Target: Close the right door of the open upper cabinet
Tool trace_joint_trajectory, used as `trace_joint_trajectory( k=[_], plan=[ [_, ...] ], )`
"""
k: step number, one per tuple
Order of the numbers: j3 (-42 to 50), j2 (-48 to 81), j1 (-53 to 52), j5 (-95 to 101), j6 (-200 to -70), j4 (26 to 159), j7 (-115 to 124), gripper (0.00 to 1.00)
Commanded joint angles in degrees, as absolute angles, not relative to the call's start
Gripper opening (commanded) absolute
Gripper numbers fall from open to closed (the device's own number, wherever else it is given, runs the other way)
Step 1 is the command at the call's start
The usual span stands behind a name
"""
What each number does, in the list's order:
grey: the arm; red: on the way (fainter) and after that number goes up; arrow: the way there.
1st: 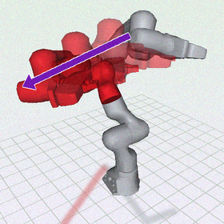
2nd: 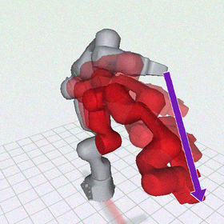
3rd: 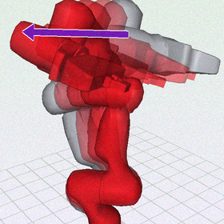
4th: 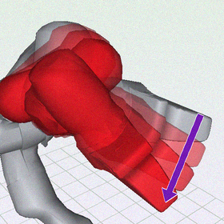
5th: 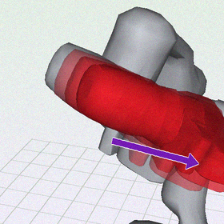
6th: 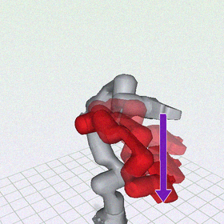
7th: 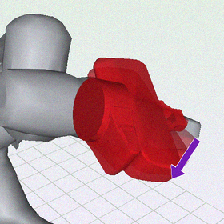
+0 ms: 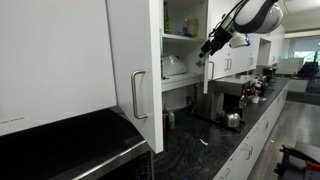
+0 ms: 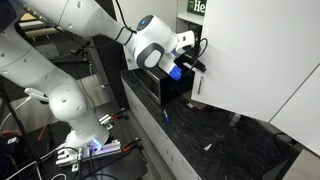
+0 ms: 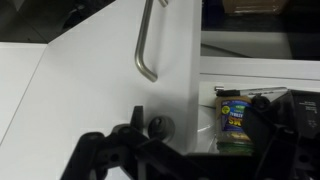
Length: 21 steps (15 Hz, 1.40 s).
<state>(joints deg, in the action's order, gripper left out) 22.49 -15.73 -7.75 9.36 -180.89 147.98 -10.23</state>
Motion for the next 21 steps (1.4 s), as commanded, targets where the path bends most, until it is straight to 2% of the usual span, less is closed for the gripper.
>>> trace_joint_trajectory(
  k=[1, 13, 18, 21],
  plan=[
    [26.2, -14.57, -13.48, 8.18, -181.76, 146.4, -13.14, 1.0],
    [40.19, -14.84, -30.73, 8.3, -183.22, 143.33, -17.46, 1.0],
    [46.99, -15.02, -38.9, 7.63, -177.96, 139.6, -17.6, 1.0],
    [50.6, -16.6, -44.48, 5.86, -167.74, 136.13, -18.43, 1.0]
  ],
)
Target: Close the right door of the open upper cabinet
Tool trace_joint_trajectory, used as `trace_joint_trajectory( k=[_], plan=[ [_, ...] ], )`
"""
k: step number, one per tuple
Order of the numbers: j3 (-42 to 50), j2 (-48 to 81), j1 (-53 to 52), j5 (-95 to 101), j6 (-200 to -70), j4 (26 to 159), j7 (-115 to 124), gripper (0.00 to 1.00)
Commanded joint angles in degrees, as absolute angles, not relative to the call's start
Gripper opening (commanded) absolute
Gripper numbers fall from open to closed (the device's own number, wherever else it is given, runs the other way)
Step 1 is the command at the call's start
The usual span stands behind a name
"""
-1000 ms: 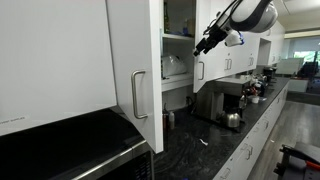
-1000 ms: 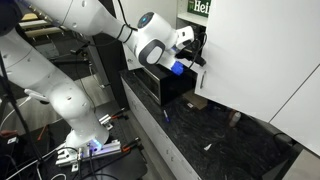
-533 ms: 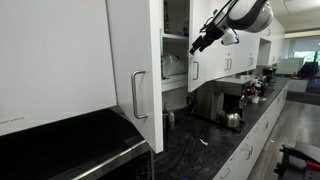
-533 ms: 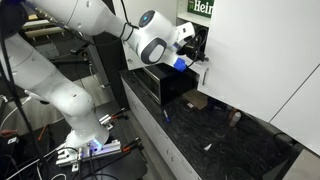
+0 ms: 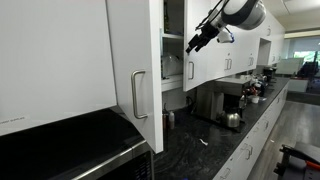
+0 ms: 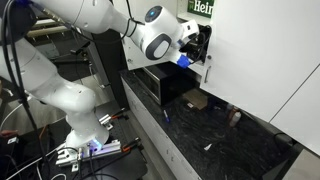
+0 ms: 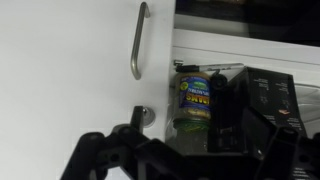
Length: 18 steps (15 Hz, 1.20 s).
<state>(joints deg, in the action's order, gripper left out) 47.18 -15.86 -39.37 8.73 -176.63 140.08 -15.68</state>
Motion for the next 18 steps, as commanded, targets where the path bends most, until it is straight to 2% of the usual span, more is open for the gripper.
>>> trace_joint_trajectory(
  k=[1, 4, 5, 11, 18],
  plan=[
    [51.46, -17.17, -46.04, 4.73, -162.83, 134.63, -18.95, 1.0],
    [53.17, -16.95, -48.62, 2.01, -153.64, 130.49, -20.31, 1.0],
    [47.95, -14.71, -43.39, -3.83, -152.08, 129.44, -24.26, 1.0],
    [39.78, -9.41, -33.9, -13.92, -142.64, 122.52, -29.68, 1.0],
    [20.26, -7.3, -11.28, -9.94, -119.96, 116.51, -24.59, 1.0]
  ],
)
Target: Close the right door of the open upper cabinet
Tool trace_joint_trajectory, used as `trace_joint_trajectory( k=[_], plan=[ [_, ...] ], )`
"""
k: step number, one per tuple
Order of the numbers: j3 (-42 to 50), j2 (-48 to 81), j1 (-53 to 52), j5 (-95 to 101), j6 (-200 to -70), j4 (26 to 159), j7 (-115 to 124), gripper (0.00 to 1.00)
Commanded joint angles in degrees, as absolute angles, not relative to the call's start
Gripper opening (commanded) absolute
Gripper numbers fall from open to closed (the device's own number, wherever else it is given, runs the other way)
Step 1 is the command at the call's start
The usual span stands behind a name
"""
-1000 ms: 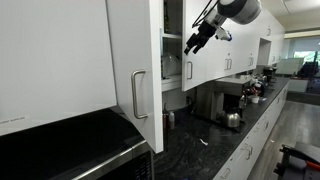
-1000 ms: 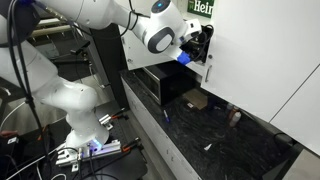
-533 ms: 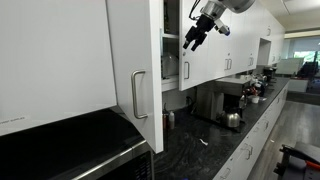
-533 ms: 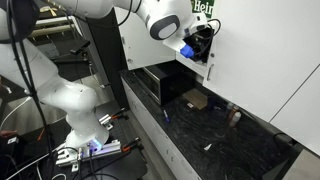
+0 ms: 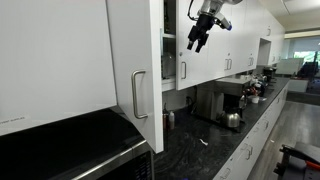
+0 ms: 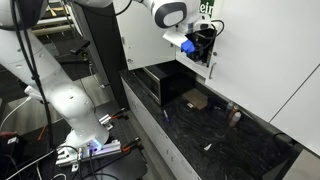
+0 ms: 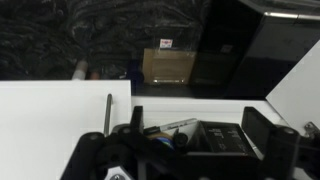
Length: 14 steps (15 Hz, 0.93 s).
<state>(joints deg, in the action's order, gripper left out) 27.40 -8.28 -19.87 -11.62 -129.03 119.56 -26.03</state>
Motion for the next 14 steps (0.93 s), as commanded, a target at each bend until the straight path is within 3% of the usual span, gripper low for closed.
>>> trace_joint_trajectory(
  k=[1, 3, 4, 14],
  plan=[
    [18.52, -7.67, -9.17, -9.58, -116.46, 115.96, -24.48, 1.0],
    [16.07, -8.04, -5.82, -9.39, -106.84, 114.23, -24.42, 1.0],
    [14.72, -8.17, -5.0, -11.07, -113.57, 116.47, -25.68, 1.0],
    [13.63, -8.36, -3.32, -10.78, -107.97, 115.12, -25.5, 1.0]
  ],
)
